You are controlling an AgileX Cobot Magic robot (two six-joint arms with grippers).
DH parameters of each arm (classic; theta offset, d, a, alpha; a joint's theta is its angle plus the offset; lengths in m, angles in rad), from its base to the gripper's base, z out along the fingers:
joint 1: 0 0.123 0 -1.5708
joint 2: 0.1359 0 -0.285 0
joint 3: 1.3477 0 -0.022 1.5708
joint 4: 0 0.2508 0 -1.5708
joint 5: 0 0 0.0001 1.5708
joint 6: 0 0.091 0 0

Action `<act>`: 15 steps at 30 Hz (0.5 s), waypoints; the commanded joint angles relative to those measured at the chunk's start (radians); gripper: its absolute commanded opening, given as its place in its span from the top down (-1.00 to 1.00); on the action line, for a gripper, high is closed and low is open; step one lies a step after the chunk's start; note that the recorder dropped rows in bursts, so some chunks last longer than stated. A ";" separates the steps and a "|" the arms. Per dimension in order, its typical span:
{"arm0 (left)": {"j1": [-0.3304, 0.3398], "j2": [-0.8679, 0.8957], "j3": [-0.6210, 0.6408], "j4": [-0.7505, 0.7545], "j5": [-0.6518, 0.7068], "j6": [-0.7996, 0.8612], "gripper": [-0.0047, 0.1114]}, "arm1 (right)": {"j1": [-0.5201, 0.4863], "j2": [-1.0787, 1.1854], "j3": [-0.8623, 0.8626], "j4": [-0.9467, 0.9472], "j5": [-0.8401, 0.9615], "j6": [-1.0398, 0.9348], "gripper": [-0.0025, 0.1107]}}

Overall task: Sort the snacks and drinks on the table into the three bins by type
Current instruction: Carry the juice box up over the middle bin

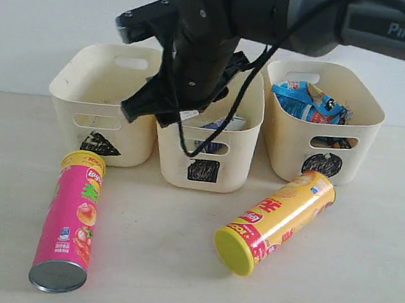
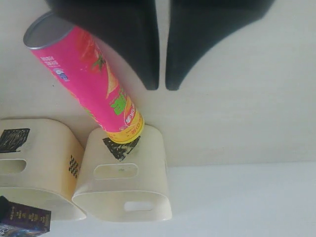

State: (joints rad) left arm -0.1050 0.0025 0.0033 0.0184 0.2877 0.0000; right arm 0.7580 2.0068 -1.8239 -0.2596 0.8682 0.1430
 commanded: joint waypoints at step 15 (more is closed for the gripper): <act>-0.005 -0.003 -0.003 -0.004 -0.003 -0.007 0.84 | -0.226 0.066 -0.002 0.122 -0.321 -0.013 0.96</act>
State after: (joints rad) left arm -0.1050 0.0025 0.0033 0.0184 0.2877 0.0000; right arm 0.5411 2.0578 -1.8239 -0.1439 0.6243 0.1409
